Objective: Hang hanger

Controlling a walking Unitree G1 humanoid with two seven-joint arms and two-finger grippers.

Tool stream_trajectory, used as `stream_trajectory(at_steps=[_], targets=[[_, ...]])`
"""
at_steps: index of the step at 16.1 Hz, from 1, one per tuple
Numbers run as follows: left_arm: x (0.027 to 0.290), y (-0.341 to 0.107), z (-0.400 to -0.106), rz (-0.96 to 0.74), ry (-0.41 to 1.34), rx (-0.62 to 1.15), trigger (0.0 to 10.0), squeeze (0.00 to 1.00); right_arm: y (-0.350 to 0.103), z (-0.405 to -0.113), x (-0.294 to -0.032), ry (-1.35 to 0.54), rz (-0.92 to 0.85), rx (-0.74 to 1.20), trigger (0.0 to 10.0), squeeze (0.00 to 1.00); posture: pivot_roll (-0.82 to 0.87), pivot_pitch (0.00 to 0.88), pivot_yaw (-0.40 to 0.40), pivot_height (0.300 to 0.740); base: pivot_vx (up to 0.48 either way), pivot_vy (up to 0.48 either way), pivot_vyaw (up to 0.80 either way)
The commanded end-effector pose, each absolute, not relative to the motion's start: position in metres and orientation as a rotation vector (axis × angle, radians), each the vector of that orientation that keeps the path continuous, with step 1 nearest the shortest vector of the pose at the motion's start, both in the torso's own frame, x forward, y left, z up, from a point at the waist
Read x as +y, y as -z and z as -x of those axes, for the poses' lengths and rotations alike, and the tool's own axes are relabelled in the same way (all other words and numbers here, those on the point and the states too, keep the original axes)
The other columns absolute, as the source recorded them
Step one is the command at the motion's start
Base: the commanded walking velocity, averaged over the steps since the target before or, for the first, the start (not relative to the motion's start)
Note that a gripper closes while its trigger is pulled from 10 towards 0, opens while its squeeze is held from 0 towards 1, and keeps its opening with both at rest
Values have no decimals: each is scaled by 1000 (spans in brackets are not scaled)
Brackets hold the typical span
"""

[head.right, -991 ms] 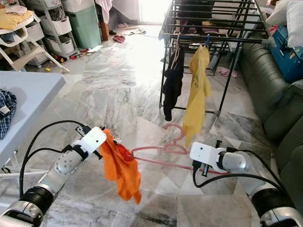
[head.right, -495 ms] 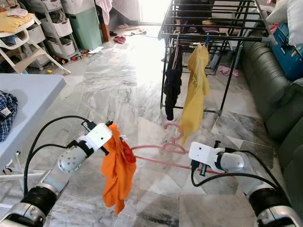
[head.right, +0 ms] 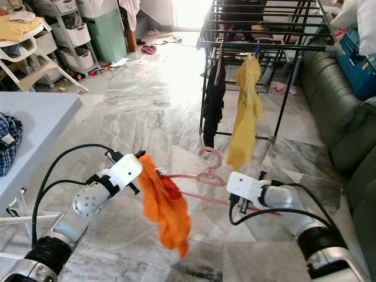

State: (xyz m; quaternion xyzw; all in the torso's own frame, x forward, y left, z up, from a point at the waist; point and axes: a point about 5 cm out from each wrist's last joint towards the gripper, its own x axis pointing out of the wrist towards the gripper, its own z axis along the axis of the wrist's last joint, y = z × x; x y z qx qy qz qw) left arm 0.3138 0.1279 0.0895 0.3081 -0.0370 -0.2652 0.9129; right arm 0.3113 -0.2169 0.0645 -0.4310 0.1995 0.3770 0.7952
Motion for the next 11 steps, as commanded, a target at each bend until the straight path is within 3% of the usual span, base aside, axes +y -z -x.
stream_trajectory(at_steps=[1, 11], targets=[[128, -96, -316, -637, 540, -96, 10000, 0, -69, -316, -212, -823, 932, 412, 10000, 0, -62, 0, 60, 740, 0, 0, 0], [100, -106, -308, -596, 627, -164, 10000, 0, -33, -308, -182, -894, 880, 534, 10000, 0, -57, 0, 61, 740, 0, 0, 0]])
